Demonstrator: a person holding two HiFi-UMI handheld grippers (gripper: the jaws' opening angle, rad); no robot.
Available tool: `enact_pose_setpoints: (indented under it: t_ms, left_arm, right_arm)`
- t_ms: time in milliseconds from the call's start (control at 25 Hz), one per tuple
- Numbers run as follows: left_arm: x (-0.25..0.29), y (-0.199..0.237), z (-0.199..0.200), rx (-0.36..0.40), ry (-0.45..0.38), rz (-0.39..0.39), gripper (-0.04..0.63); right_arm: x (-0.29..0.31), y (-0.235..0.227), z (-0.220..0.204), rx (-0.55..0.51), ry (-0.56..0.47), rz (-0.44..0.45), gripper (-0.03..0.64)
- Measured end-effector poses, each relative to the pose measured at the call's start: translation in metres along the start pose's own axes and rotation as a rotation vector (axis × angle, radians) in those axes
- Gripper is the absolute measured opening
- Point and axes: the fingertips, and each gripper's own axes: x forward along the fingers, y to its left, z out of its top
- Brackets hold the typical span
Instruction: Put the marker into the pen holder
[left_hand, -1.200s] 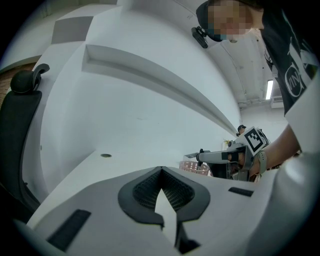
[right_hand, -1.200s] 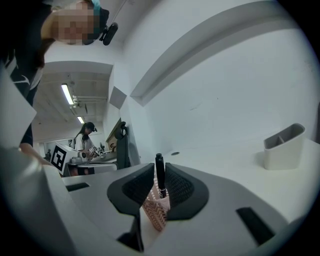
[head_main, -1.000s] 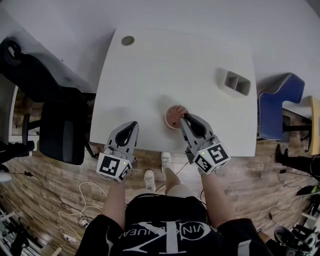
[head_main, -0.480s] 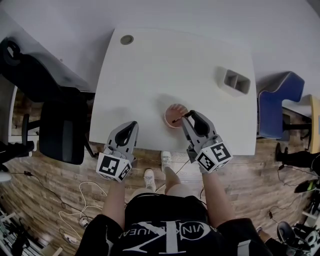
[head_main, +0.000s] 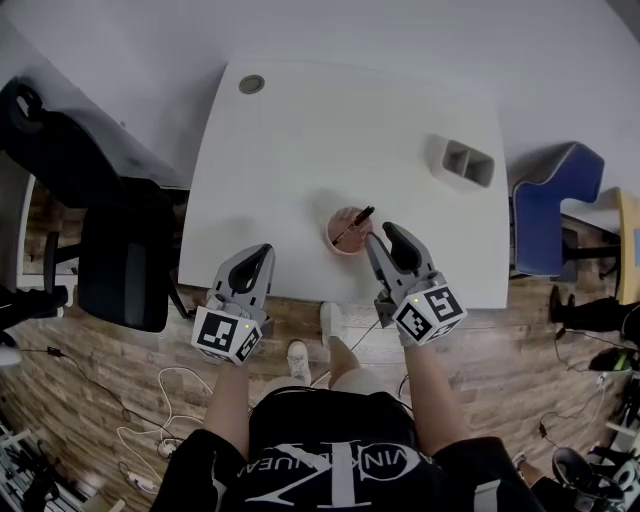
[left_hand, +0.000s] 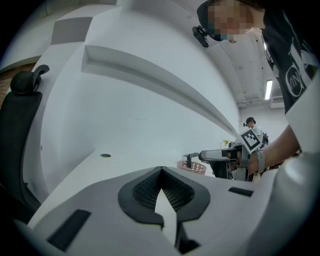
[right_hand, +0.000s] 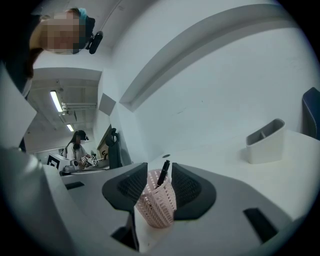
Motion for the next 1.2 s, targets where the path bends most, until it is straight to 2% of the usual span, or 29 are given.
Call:
enact_pose_setpoints:
  t_ms: [120,480,1200]
  left_arm:
    - [-0.001,-0.002,0.003,0.002,-0.003,0.004,0.014]
    - [-0.008,-0.005,0.017,0.024,-0.027,-0.001,0.014]
    - [-0.034,-0.004,0.055,0.052,-0.097,0.046,0.014]
  right_arm:
    - [-0.005,0.0,0.004,-0.008,-0.009,-0.008,0.144]
    - [-0.016,0.011,0.018,-0.075,-0.021,-0.013,0.055]
    - [-0.054,0.025,0.054,-0.181,-0.058,-0.075,0.028]
